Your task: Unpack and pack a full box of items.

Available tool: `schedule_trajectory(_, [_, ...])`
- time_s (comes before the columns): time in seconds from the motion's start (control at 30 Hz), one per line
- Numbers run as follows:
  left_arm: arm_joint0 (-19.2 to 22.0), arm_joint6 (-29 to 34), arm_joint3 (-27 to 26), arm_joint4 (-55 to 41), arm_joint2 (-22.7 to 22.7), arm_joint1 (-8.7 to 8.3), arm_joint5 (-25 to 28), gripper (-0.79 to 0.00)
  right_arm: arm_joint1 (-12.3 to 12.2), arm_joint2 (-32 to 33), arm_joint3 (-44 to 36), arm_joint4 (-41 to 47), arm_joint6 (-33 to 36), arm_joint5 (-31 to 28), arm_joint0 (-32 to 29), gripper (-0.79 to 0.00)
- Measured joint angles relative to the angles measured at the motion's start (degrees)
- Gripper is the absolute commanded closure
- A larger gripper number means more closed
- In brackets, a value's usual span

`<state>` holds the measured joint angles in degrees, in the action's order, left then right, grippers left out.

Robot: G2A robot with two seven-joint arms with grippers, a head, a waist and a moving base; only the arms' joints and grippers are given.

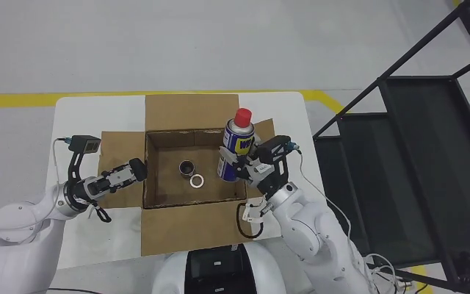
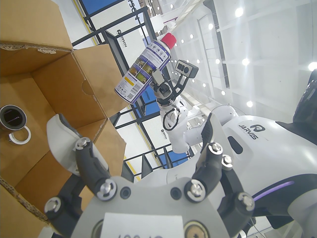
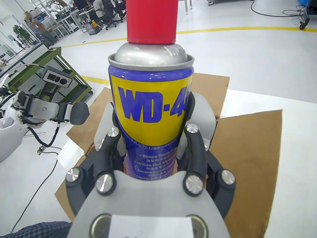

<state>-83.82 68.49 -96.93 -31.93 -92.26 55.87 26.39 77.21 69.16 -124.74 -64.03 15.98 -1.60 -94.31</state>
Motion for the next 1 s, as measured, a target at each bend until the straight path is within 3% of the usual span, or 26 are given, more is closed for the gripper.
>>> schedule_trajectory(0.13, [0.0, 0.0, 0.0, 0.0, 0.0, 0.0, 0.0, -0.785, -0.2, 3.5, 0.3, 2.1, -6.4, -1.4, -0.7, 0.0])
schedule_trajectory(0.47, [0.0, 0.0, 0.0, 0.0, 0.0, 0.0, 0.0, -0.785, -1.0, 22.3, 4.2, 4.5, -30.2, -3.6, -9.3, 0.0])
schedule_trajectory(0.7, [0.0, 0.0, 0.0, 0.0, 0.0, 0.0, 0.0, -0.785, -0.8, 20.7, 14.2, -1.7, -36.2, -2.1, -7.4, 0.0])
schedule_trajectory(1.0, [0.0, 0.0, 0.0, 0.0, 0.0, 0.0, 0.0, -0.785, -0.9, 20.6, 14.8, -2.2, -35.8, -2.1, -7.3, 0.0])
